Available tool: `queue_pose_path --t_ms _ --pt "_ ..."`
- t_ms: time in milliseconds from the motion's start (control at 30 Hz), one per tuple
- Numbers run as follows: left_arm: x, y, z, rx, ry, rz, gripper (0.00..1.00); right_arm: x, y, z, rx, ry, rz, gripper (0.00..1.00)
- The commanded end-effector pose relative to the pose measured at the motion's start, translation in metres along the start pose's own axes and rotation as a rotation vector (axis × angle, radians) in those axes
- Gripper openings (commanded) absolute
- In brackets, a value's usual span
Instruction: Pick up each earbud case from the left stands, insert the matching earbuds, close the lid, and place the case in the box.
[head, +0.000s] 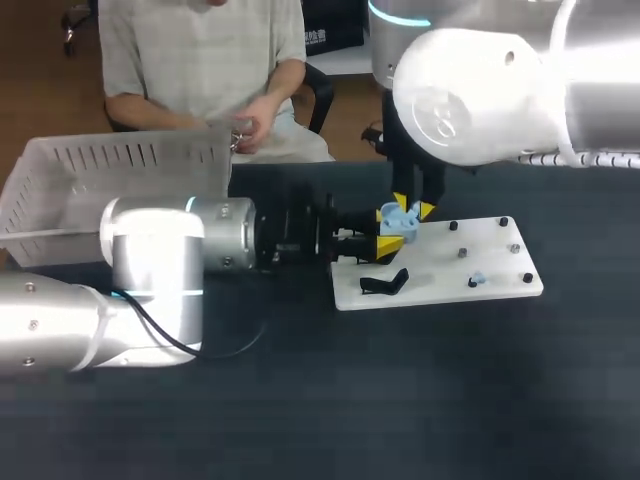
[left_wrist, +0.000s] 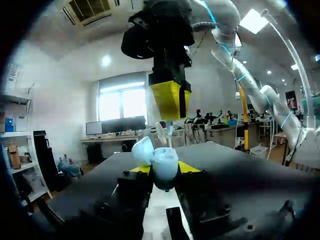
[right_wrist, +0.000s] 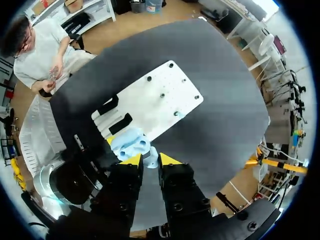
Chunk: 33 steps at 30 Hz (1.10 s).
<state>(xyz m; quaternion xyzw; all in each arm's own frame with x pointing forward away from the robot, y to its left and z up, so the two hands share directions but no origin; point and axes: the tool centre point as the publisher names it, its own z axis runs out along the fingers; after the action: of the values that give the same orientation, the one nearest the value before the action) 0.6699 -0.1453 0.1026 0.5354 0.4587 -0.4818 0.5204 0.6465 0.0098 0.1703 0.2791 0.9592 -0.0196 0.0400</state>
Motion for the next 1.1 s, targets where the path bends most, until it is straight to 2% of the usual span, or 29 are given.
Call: queue_pose_path --t_ms 33,1100 --pt "0.003 0.003 0.005 -0.003 -0.004 0.003 0.0 0.001 -0.002 0.003 -0.003 0.003 -0.009 0.0" --pt "0.007 0.006 0.004 0.018 -0.007 -0.011 0.0 -0.005 0.021 0.013 0.013 0.053 -0.007 0.0"
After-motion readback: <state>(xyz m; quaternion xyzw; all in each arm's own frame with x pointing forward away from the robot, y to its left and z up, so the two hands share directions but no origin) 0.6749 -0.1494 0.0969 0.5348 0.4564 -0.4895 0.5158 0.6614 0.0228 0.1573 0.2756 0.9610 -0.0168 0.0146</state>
